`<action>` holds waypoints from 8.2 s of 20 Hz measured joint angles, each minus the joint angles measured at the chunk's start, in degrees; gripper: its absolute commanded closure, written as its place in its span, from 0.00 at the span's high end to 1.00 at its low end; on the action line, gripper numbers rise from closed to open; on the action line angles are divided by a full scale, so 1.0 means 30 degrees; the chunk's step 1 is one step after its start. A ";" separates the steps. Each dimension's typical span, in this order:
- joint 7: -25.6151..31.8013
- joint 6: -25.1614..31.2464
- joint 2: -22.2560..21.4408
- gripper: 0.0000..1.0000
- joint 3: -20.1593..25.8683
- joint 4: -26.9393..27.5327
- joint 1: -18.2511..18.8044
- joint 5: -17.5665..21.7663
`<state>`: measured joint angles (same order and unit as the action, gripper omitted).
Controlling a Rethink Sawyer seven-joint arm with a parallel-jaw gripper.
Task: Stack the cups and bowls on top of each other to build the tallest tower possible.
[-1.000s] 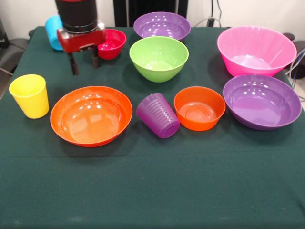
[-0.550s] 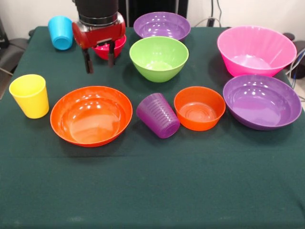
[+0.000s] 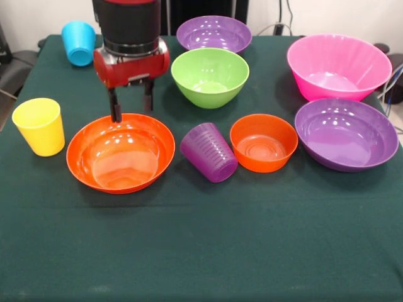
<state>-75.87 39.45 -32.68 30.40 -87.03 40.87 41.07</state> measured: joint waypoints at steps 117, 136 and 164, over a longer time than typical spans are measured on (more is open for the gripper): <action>-0.2968 -0.5773 0.0991 1.00 0.4699 -0.6042 -0.0193 0.2876; -0.2968 -0.7327 0.0145 1.00 0.2617 -0.5226 -0.2337 0.4304; -0.2968 -0.6611 0.1032 1.00 0.1123 -0.3027 -0.2806 0.3233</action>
<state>-84.78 19.62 -29.58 33.77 -96.11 32.45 50.77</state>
